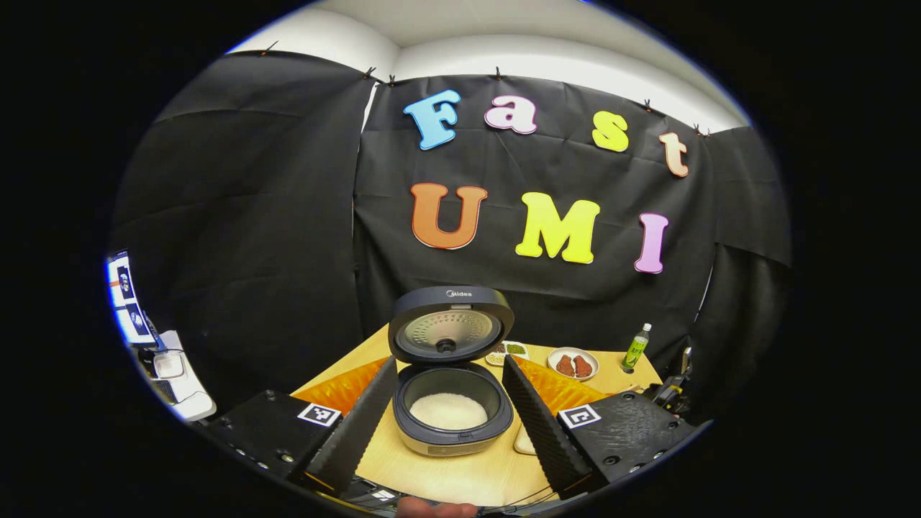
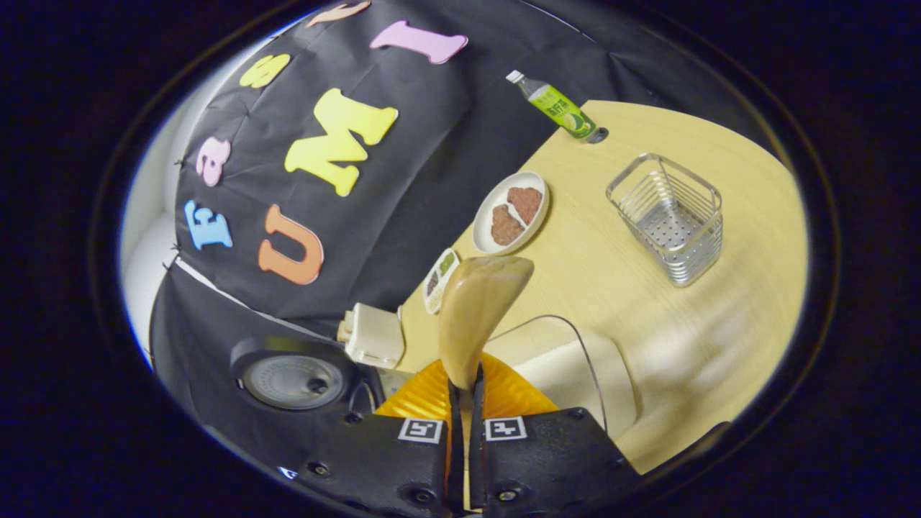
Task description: Close the left gripper, press the button to open the rice cooker; take a wooden spoon from the chopstick holder with the right hand, scoop a spoonful of rice and pour it into the rice cooker, then put the wooden spoon back into the chopstick holder.
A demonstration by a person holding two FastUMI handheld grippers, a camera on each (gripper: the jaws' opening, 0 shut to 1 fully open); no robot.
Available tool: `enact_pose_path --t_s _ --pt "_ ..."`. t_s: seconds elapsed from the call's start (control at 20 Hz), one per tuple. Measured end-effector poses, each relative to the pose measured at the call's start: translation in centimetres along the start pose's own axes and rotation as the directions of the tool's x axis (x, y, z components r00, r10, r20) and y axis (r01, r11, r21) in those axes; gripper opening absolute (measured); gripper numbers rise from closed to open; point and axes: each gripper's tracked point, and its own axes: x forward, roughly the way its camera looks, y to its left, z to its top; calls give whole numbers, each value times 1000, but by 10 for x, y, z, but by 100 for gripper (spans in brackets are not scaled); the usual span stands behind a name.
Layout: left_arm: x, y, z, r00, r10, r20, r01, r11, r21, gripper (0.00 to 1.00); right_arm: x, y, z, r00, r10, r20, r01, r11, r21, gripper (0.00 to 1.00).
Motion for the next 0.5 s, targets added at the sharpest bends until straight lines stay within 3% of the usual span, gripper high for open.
enact_pose_path --t_s 0.2,0.5 --pt "-2 1 2 1000 17 25 -17 1000 18 95 -13 62 13 995 103 2 -103 993 -54 8" --pt "-13 18 7 995 83 52 -82 997 -8 95 7 173 -20 967 242 -82 -250 961 -114 8"
